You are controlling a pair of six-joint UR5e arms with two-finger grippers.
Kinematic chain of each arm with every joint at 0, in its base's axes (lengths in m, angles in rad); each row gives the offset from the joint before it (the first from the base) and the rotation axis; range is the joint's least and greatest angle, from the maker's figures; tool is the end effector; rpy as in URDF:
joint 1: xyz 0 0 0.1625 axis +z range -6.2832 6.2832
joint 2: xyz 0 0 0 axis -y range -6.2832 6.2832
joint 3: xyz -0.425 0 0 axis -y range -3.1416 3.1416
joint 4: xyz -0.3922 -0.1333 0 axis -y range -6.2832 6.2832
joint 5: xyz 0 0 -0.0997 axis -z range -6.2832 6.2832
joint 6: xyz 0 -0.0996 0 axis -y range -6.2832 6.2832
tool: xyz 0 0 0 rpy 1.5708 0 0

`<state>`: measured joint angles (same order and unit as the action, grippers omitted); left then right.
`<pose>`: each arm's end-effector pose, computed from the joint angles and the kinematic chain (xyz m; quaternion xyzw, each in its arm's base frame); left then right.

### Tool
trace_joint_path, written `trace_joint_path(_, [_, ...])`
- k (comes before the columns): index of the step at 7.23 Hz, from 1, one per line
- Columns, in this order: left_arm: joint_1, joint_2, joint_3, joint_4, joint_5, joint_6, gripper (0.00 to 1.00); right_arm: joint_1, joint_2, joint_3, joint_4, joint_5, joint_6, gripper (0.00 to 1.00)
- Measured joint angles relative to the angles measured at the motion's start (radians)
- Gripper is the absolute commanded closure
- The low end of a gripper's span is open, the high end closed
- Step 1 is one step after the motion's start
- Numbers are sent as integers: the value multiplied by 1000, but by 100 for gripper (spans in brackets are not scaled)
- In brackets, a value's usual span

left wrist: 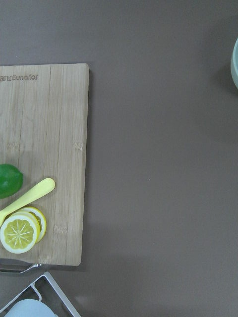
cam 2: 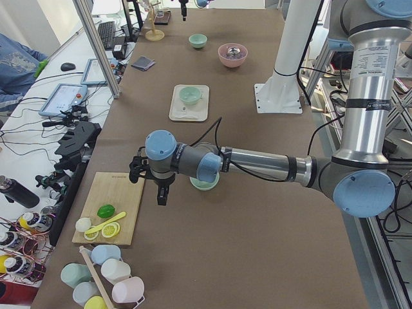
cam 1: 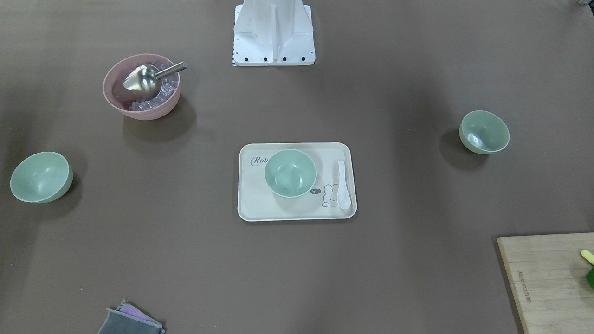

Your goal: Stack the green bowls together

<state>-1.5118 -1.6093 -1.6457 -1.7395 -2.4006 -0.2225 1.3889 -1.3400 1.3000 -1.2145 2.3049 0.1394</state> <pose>-0.0290 -0.5231 0.5796 0.0714 0.4132 -0.0175 0.9077 -0.0443 -0.6089 0.6312 0.0884 -0.3733 -0.0761 0.9203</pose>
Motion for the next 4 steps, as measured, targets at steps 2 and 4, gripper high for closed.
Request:
trace_joint_path(2, [1, 3, -1, -1, 33, 29, 2, -1, -6, 5, 23, 16, 49, 0])
trace_joint_path(4, [3, 7, -9, 0, 35, 31, 2, -6, -4, 8, 26, 22, 64, 0])
